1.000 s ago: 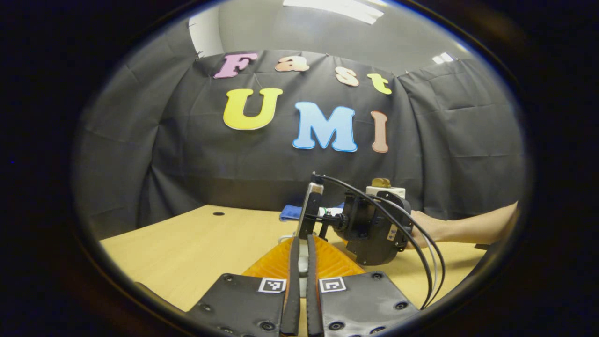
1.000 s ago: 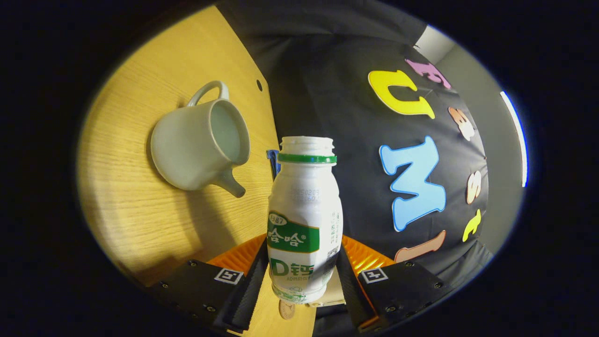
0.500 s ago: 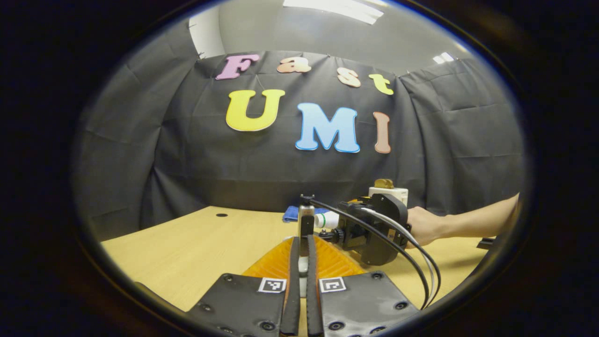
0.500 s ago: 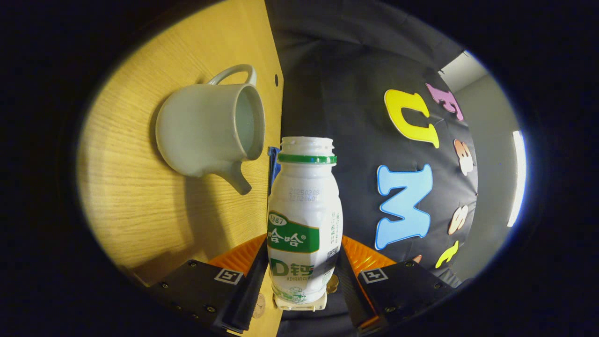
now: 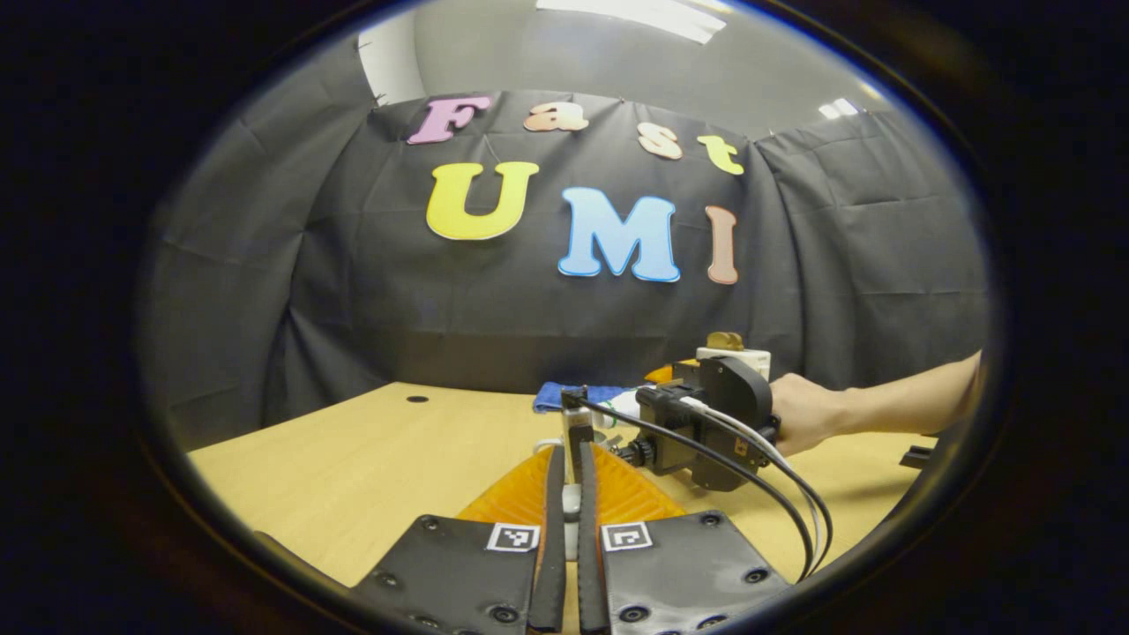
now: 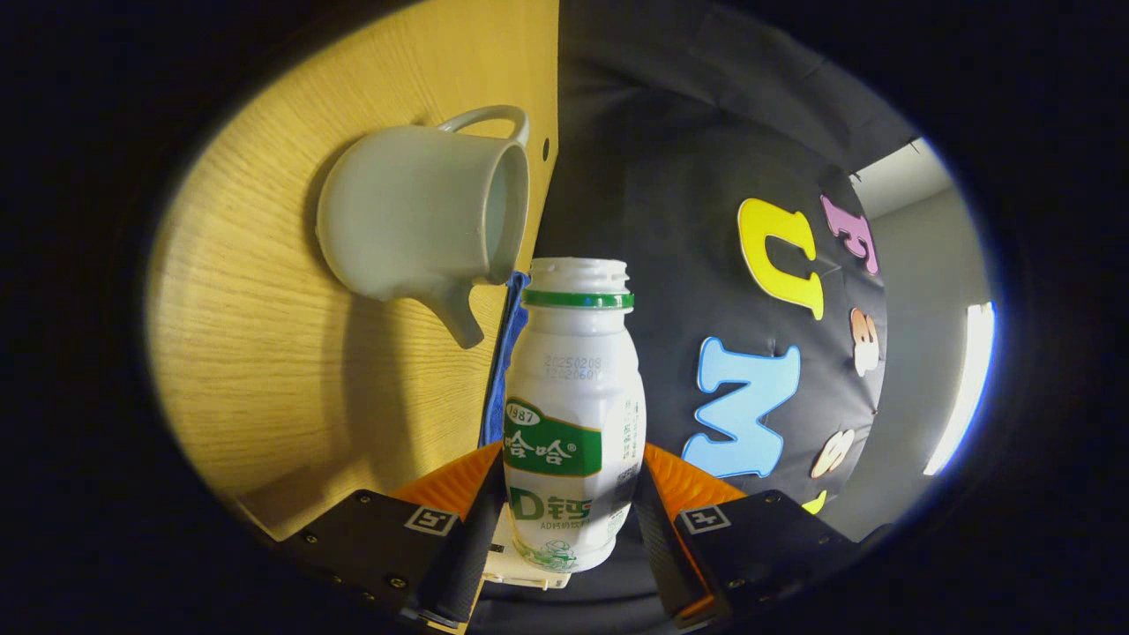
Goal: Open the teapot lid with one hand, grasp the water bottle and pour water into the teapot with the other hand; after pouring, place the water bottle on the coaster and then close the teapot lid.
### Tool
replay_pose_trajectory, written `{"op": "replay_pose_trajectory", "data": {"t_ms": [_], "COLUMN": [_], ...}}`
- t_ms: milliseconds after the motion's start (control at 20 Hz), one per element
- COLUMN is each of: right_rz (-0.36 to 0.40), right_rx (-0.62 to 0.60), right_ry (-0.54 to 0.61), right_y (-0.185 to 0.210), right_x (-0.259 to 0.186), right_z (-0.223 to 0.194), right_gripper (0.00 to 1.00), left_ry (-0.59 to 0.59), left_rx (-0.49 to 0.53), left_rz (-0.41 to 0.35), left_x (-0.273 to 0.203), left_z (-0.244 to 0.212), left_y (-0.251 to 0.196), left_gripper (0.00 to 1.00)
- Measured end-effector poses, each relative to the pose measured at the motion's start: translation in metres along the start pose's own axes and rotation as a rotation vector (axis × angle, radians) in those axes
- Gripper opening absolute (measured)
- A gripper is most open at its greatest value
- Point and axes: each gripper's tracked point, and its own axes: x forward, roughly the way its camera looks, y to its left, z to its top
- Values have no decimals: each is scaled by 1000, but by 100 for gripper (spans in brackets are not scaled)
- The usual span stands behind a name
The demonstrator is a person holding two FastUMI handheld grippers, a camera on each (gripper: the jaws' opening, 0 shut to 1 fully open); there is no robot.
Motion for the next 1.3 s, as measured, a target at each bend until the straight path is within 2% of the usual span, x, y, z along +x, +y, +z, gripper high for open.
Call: {"op": "replay_pose_trajectory", "data": {"t_ms": [50, 100, 200, 300, 350, 400, 450, 500, 550, 1300], "right_rz": [-1, -10, -27, -38, -41, -45, -49, -52, -56, -126], "right_rx": [-13, -32, -57, -74, -81, -86, -92, -97, -105, -225], "right_ry": [-3, -5, -6, -9, -13, -16, -17, -19, -21, -43], "right_y": [0, -4, -10, -15, -16, -18, -20, -21, -22, -48], "right_x": [0, 2, 5, 6, 5, 5, 5, 5, 5, 5], "right_z": [1, 1, 1, 2, 3, 4, 5, 5, 7, 11], "right_gripper": [76, 76, 76, 76, 76, 76, 76, 76, 76, 76], "left_ry": [4, 6, 3, -1, 0, 4, 7, 9, 8, 18], "left_rx": [1, 2, 0, -3, -10, -16, -18, -19, -18, -5], "left_rz": [1, 1, 2, 4, 6, 5, 7, 8, 9, 5], "left_x": [0, 0, -2, -3, -4, -3, -2, -2, -2, 1], "left_z": [-2, -2, -1, 0, -1, -2, -3, -3, -3, -6], "left_y": [0, 0, 0, 3, 4, 4, 5, 6, 5, 4], "left_gripper": [16, 12, 17, 12, 16, 12, 16, 12, 16, 16]}}
